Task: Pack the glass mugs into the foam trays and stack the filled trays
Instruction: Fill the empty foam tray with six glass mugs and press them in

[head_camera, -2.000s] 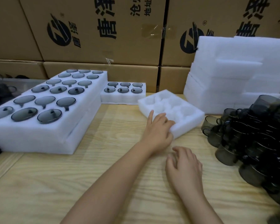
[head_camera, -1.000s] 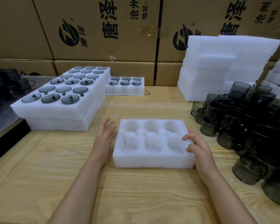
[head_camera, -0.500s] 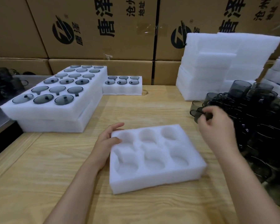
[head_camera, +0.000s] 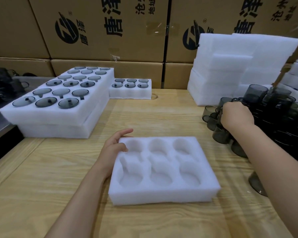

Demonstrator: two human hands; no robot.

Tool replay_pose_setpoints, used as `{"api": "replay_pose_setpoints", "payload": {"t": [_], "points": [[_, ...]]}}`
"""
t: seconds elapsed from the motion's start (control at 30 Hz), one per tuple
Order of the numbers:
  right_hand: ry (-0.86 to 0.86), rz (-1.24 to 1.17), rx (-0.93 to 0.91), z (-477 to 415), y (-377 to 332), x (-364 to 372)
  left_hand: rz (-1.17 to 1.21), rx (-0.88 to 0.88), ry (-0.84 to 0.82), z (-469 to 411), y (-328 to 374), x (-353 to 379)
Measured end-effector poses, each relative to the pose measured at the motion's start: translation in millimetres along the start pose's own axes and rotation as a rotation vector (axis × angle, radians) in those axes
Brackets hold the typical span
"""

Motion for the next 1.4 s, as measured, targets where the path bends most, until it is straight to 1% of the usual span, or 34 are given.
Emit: {"api": "replay_pose_setpoints", "payload": {"t": [0.13,0.2,0.27,0.37,0.43,0.6,0.87,0.93,1.07,1.17,1.23,1.3,1.4], "points": [[0.008,-0.023,-0.013,3,-5,-3,-0.010,0.002,0.011,1,2,0],[0.042,-0.072,-0.023,7,-7,-8,-0.011,0.002,0.013,2,2,1],[0.101,-0.157,-0.060,13,-10,-15,-0.010,0.000,0.016,3,2,1],[0.181,-0.353,-0.131,27,-17,-25,-0.006,-0.003,0.017,3,2,2],[0.186,-0.486,-0.179,38,-23,-32,-0.002,-0.006,0.020,3,3,3],[0.063,-0.735,-0.369,70,-43,-35,-0.007,-0.007,0.025,4,4,3],[-0.186,-1.062,-0.419,97,-42,-14,-0.003,-0.012,0.032,3,3,2],[-0.244,-1.055,-0.442,99,-45,-11,-0.003,-0.012,0.037,3,3,2],[-0.309,-0.934,-0.475,98,-54,-9,-0.017,-0.014,0.048,3,2,1],[-0.281,-0.893,-0.502,94,-59,-11,-0.019,-0.010,0.047,4,3,2],[-0.257,-0.908,-0.505,91,-61,-14,-0.021,-0.010,0.048,3,2,2],[-0.193,-0.900,-0.471,85,-60,-18,-0.016,-0.015,0.051,3,2,2],[-0.129,-0.811,-0.387,77,-59,-22,-0.021,-0.018,0.050,4,2,2]]}}
Point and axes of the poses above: each hand's wrist, its own z-axis away from the middle knuckle, its own x-axis out of the palm, y = z × x, the point moved 5 cm from there along -z, towards the middle knuckle, and after that the axes turned 11 degrees about -x, right-handed, at the moved point
